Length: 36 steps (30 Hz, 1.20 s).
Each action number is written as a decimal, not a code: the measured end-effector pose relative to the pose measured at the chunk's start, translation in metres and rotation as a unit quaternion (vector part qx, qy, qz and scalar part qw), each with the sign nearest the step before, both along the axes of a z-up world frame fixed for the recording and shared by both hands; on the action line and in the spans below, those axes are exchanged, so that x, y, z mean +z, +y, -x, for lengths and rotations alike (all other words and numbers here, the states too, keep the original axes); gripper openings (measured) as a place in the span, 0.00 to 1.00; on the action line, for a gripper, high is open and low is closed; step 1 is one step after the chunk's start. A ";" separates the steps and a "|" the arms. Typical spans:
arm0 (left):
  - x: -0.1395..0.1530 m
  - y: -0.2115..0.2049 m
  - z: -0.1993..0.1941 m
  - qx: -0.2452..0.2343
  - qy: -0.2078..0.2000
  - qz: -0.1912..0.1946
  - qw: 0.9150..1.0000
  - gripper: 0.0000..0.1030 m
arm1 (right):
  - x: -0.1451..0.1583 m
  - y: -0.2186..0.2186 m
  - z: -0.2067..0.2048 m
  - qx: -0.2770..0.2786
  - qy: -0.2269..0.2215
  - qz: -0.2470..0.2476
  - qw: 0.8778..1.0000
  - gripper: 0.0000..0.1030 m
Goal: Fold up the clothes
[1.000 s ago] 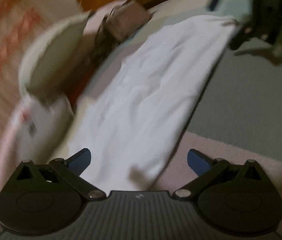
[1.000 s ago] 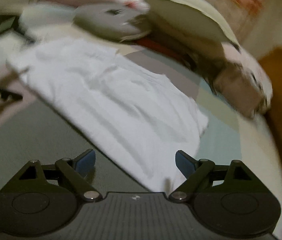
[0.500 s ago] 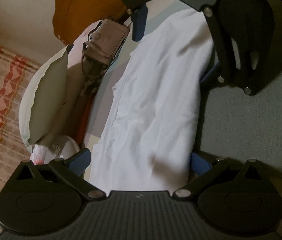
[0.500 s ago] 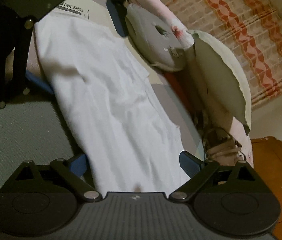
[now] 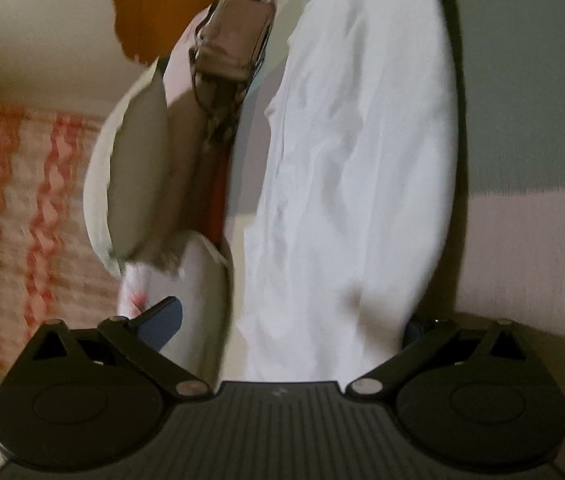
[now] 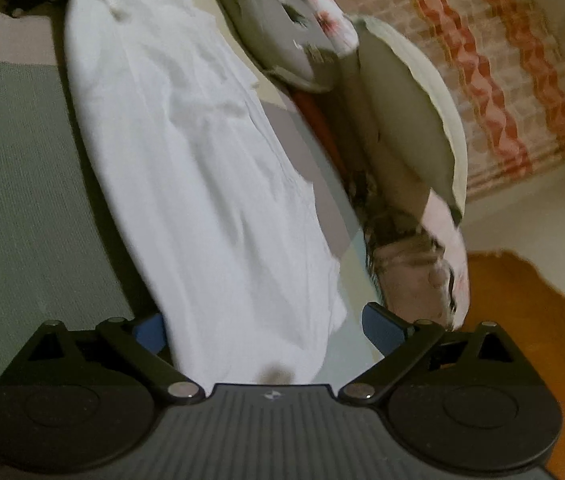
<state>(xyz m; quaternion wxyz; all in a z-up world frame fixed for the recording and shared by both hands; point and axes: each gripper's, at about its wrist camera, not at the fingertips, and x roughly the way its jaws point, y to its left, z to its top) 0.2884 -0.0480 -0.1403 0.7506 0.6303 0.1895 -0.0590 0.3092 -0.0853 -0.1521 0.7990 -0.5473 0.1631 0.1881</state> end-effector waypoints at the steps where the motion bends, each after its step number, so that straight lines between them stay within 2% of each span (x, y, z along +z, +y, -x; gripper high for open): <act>1: -0.001 -0.007 -0.001 -0.006 -0.005 -0.002 1.000 0.99 | 0.001 0.007 0.000 0.009 0.002 -0.005 1.000 0.96; 5: -0.004 -0.025 -0.004 -0.020 -0.011 -0.015 1.000 0.97 | 0.000 0.031 0.003 0.036 0.003 -0.015 0.999 0.95; 8: -0.003 -0.015 -0.003 -0.017 -0.010 -0.009 1.000 0.98 | 0.000 0.024 -0.001 0.035 0.005 -0.019 0.999 0.95; 12: 0.000 0.009 -0.016 0.033 -0.006 -0.002 0.999 0.98 | 0.000 -0.007 -0.022 -0.005 0.003 -0.035 0.999 0.98; 13: -0.001 0.009 -0.016 0.036 -0.001 0.001 0.999 0.94 | 0.000 -0.010 -0.026 -0.015 0.008 -0.041 0.999 0.98; 15: -0.008 0.001 -0.009 0.018 0.006 -0.016 1.000 0.77 | -0.002 -0.007 -0.025 -0.017 0.006 -0.034 0.999 0.96; 17: -0.018 -0.007 -0.004 -0.001 0.008 -0.038 0.999 0.53 | -0.010 0.003 -0.017 0.002 -0.007 -0.005 1.000 0.85; 18: -0.022 -0.010 -0.003 -0.005 0.009 -0.045 0.999 0.48 | -0.013 0.008 -0.014 0.010 -0.007 0.008 1.000 0.78; 20: -0.028 -0.015 -0.004 0.003 0.012 -0.041 0.999 0.28 | -0.016 0.011 -0.011 0.016 -0.004 0.021 1.000 0.72; 21: -0.031 -0.016 -0.004 0.008 0.014 -0.037 0.999 0.23 | -0.017 0.012 -0.010 0.017 -0.001 0.024 1.000 0.69; 23: -0.037 -0.017 -0.001 0.013 0.019 -0.032 0.999 0.00 | -0.019 0.012 -0.009 0.021 0.006 0.027 0.999 0.61; 24: -0.039 -0.017 0.001 0.015 0.021 -0.028 0.999 0.00 | -0.022 0.013 -0.006 0.025 0.013 0.028 0.999 0.51; 25: -0.038 -0.015 0.000 0.017 0.021 -0.019 0.999 0.00 | -0.024 0.013 -0.003 0.029 0.021 0.031 0.999 0.32; 27: -0.035 -0.012 -0.001 0.021 0.031 -0.003 0.999 0.00 | -0.033 0.018 0.003 0.037 0.030 0.045 0.998 0.07; 30: -0.032 -0.009 -0.003 0.023 0.041 0.010 0.999 0.00 | -0.038 0.022 0.005 0.035 0.039 0.043 0.998 0.07; 33: -0.029 -0.007 -0.005 0.025 0.046 0.020 0.998 0.01 | -0.027 0.018 -0.003 0.015 0.068 -0.003 0.998 0.05; 36: -0.021 -0.006 -0.005 0.027 0.046 0.029 0.998 0.02 | -0.021 0.018 -0.001 0.019 0.063 -0.001 0.998 0.04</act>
